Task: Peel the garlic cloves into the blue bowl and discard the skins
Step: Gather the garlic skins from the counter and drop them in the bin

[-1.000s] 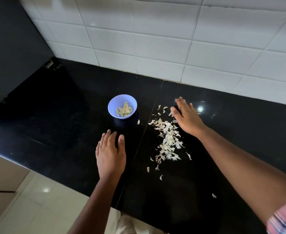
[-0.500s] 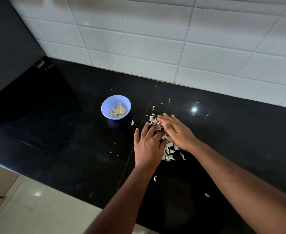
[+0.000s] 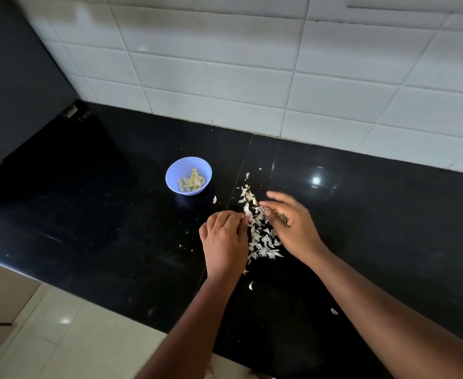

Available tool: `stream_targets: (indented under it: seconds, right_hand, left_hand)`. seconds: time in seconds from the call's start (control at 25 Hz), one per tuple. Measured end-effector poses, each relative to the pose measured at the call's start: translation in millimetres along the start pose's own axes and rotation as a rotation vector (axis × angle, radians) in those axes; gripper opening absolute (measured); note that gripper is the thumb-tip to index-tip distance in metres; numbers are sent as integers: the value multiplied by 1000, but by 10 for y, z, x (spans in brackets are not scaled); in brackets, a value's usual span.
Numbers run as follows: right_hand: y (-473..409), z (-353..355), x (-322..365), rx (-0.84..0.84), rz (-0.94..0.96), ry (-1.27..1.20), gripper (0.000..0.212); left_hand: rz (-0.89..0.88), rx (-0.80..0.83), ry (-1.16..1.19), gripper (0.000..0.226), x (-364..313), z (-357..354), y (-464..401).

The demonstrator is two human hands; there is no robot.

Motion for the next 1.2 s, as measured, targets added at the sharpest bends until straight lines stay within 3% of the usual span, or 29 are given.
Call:
stream_targets:
  seconds: [0.08, 0.16, 0.28, 0.44, 0.52, 0.64, 0.76, 0.88, 1.04, 1.2]
  right_hand:
    - [71, 19, 164, -58, 116, 28, 34]
    - [132, -41, 338, 57, 211, 7, 45]
    - [208, -80, 538, 180, 230, -66, 34]
    - [251, -74, 531, 156, 7, -189, 23]
    - [258, -97, 497, 115, -87, -258, 28]
    - [221, -147, 379, 89, -267, -404, 36]
    - [232, -212, 325, 116, -388, -502, 42]
    - [258, -259, 376, 112, -410, -536, 48]
    - [289, -289, 479, 95, -369, -497, 46]
    - [325, -359, 524, 116, -362, -513, 43]
  left_hand:
    - [20, 49, 20, 30, 41, 31, 14]
    - [6, 117, 52, 39, 42, 33, 19]
    - [11, 169, 121, 28, 48, 77, 12]
    - [153, 199, 253, 35, 54, 132, 57]
    - [184, 197, 146, 37, 90, 190, 90]
    - [173, 257, -98, 21, 123, 297, 99]
    - [147, 356, -116, 40, 105, 306, 104]
    - [141, 278, -104, 21, 67, 372, 61]
    - [310, 275, 164, 29, 83, 348, 6]
    - [468, 234, 403, 17, 173, 326, 17]
Point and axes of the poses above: each hand's wrist, its own y-axis away from the middle knuckle, its own z-axis out of the back of the hand, x = y × z, the point moved 5 cm from there along -y, towards the middle knuckle, and after that the axes turned 13 degrees about -z, right-handed, at the moved point
